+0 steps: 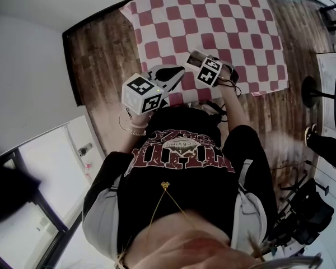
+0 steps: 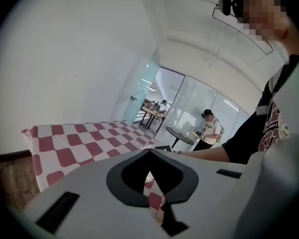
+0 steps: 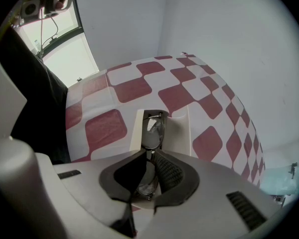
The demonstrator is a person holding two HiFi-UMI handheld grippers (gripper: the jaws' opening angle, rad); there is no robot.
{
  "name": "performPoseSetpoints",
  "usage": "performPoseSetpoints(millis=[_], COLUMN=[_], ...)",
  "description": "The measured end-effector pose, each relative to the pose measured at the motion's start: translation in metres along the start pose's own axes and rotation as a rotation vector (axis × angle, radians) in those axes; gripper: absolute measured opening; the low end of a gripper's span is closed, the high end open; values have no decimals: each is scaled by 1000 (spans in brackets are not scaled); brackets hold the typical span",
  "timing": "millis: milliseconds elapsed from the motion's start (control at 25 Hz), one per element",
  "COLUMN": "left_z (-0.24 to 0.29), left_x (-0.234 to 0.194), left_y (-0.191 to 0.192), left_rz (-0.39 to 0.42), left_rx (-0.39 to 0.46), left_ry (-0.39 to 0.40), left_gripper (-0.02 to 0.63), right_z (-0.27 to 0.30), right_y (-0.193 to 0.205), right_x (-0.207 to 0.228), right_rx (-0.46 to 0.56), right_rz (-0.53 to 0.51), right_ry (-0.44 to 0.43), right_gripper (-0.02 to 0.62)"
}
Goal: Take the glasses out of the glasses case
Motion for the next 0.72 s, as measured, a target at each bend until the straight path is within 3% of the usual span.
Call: performPoseSetpoints(millis=[720], left_z=[2], left_x=[-4], left_y=[-1], left_rz=[-16], left_rx=[-2], left_ry=[21], left_gripper=[-2], right_z=[0], right_y=[1], right_x=[0], right_rx=[7], right_rz=[0], right_ry=[5], right_gripper=[63])
Point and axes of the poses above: the fingertips, and each gripper's own axes: z forward along the fingers, x to its right, y out of its underside, the point moved 10 cm from there along -z, backward along the fingers, and after that the axes turned 1 degree about x, right-handed, at the moved point
